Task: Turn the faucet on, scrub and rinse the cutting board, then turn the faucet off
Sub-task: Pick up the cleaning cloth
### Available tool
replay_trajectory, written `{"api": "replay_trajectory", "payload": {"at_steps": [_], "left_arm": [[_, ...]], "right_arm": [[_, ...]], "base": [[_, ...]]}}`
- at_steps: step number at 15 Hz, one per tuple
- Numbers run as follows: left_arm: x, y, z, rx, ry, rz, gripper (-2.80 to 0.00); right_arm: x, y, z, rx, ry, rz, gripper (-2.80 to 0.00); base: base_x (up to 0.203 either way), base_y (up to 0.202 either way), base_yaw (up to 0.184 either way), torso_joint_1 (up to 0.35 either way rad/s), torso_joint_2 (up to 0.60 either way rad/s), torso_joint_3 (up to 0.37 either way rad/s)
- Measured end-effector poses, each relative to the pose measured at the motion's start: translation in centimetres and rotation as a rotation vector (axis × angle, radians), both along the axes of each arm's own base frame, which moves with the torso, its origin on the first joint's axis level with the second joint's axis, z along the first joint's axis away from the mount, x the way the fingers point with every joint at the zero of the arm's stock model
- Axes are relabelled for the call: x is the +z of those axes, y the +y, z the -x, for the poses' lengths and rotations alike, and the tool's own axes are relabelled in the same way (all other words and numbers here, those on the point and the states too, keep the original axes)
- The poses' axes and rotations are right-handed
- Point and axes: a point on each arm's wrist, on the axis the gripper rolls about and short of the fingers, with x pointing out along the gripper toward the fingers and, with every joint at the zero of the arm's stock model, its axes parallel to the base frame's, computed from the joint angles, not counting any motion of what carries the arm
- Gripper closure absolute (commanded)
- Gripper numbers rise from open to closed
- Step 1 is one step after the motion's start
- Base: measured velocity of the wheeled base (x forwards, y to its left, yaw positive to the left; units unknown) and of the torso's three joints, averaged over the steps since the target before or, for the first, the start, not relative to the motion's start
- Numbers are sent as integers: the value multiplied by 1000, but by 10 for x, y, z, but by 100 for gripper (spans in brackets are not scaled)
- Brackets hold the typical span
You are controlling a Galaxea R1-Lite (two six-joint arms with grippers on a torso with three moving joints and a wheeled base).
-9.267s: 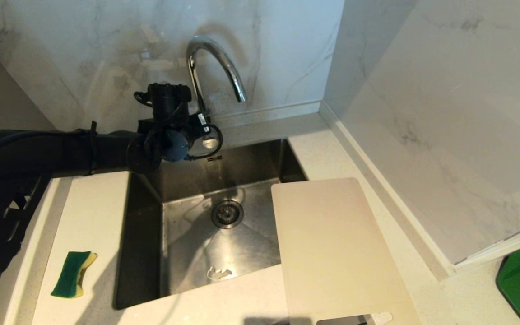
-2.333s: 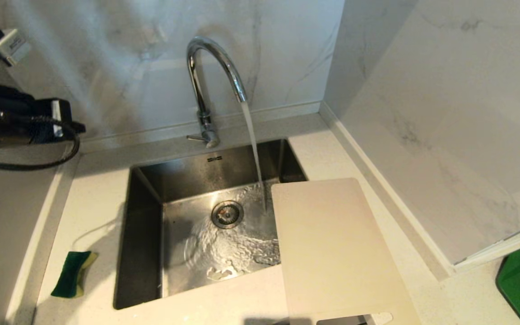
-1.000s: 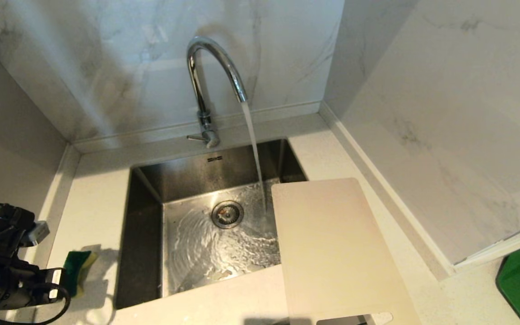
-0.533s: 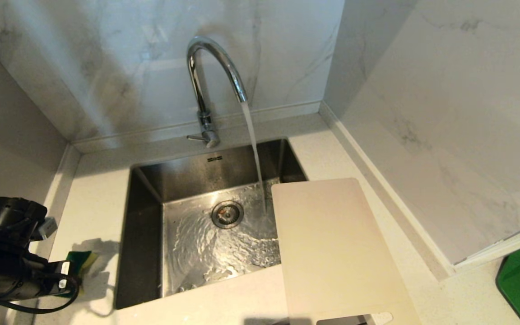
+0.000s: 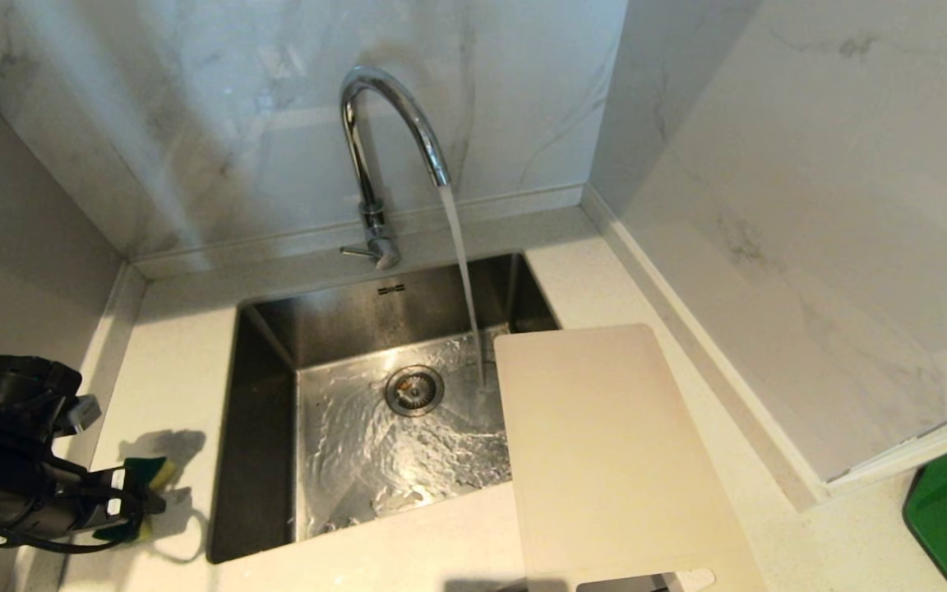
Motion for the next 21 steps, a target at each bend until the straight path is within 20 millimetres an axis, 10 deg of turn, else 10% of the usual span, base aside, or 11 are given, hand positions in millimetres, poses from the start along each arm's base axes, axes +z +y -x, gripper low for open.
{"api": "replay_trajectory", "payload": {"at_steps": [18, 19, 21], "left_arm": [[-17, 22, -19, 47, -6, 72, -280], [-17, 22, -20, 48, -7, 72, 0], [-17, 23, -21, 50, -10, 74, 0]], "right_arm": [[0, 0, 0, 0, -1, 0, 0], [0, 0, 0, 0, 0, 0, 0], [0, 0, 0, 0, 0, 0, 0]], "base": [[0, 0, 0, 0, 0, 0], [0, 0, 0, 0, 0, 0], [0, 0, 0, 0, 0, 0]]}}
